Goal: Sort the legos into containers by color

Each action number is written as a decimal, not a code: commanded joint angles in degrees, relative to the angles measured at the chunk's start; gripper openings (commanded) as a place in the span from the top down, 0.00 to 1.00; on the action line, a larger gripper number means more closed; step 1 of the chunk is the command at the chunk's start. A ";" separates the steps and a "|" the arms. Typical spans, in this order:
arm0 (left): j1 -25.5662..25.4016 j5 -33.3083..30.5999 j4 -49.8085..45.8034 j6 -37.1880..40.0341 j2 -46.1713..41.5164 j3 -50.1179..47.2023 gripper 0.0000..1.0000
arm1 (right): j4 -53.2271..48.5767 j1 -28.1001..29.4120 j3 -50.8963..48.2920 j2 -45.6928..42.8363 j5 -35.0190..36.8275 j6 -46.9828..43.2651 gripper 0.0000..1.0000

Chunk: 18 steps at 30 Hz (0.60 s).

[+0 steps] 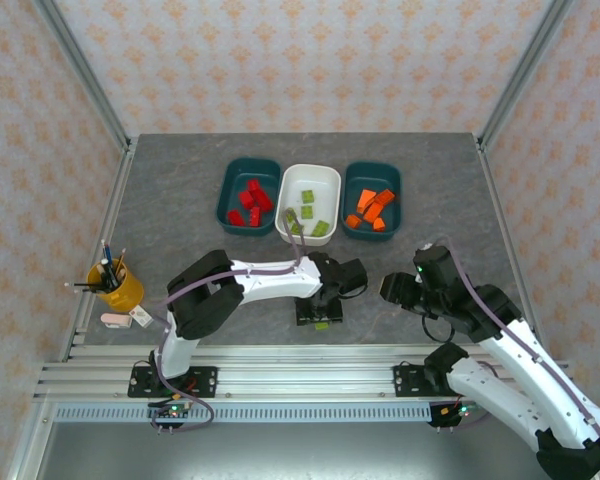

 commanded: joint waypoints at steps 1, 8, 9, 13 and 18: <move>-0.47 -2.30 0.19 -0.58 0.62 0.18 0.45 | -0.99 0.18 0.37 0.08 0.64 1.15 0.45; -0.35 -3.86 5.53 1.16 0.11 -2.05 0.55 | -0.90 0.20 0.12 0.19 0.29 1.23 0.45; -0.39 -3.89 6.96 1.46 -0.12 -2.84 0.57 | -0.90 0.19 0.18 0.19 0.27 1.23 0.45; -0.37 -4.36 8.01 2.25 0.31 -3.93 0.64 | -0.47 0.18 0.25 0.67 0.16 1.23 0.45; -0.39 -5.15 7.04 3.02 0.41 -3.57 0.66 | 0.32 0.20 0.13 1.51 -0.24 1.15 0.45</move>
